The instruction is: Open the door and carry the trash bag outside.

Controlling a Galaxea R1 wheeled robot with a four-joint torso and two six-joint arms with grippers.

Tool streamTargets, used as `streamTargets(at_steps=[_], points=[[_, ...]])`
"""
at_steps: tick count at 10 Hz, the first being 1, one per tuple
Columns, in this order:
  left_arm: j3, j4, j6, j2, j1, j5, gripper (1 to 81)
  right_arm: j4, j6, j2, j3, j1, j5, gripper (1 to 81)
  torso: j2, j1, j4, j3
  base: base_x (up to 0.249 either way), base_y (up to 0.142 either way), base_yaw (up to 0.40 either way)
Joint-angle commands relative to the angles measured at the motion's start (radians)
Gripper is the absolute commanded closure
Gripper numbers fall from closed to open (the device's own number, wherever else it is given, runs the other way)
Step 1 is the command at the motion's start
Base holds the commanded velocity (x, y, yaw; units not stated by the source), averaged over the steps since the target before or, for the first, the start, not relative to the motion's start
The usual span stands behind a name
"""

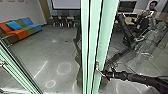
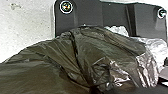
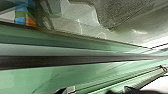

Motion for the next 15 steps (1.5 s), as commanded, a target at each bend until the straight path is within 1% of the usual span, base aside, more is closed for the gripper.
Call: streamTargets(at_steps=[1, 2, 3, 4, 6, 10, 15], points=[[-0.002, -0.010, -0.001, -0.012, -0.032, 0.081, 81.1, -0.038, 0.078, 0.008, -0.107, 0.100, -0.037, 1.0, 0.000, 0.001, 0.000, -0.062, 0.000, 0.000, 0.000], [-0.002, -0.010, -0.001, -0.012, -0.033, 0.081, 81.1, -0.038, 0.078, 0.006, -0.107, 0.106, -0.037, 1.0, 0.000, 0.001, 0.000, -0.090, 0.000, 0.000, 0.000], [-0.002, -0.010, -0.001, -0.012, -0.033, 0.081, 81.1, -0.038, 0.078, 0.003, -0.103, 0.114, -0.038, 1.0, 0.000, 0.001, 0.000, -0.051, 0.000, 0.000, 0.000], [-0.002, -0.010, -0.001, -0.012, -0.033, 0.081, 81.1, -0.040, 0.078, 0.000, -0.100, 0.120, -0.038, 1.0, 0.000, 0.001, 0.000, -0.072, 0.000, 0.000, 0.000], [-0.002, -0.010, -0.001, -0.012, -0.033, 0.081, 81.1, -0.045, 0.078, -0.012, -0.091, 0.140, -0.042, 1.0, 0.001, 0.003, 0.000, -0.085, 0.000, 0.000, 0.000], [-0.002, -0.010, -0.001, -0.011, -0.033, 0.081, 81.1, -0.046, 0.081, -0.075, -0.030, 0.178, -0.049, 1.0, 0.004, 0.007, 0.000, -0.088, 0.000, 0.000, 0.000], [-0.001, -0.008, 0.001, -0.011, -0.031, 0.083, 81.1, -0.048, 0.079, -0.089, -0.025, 0.192, -0.051, 1.0, 0.005, 0.007, 0.000, -0.089, 0.000, 0.000, 0.000]])
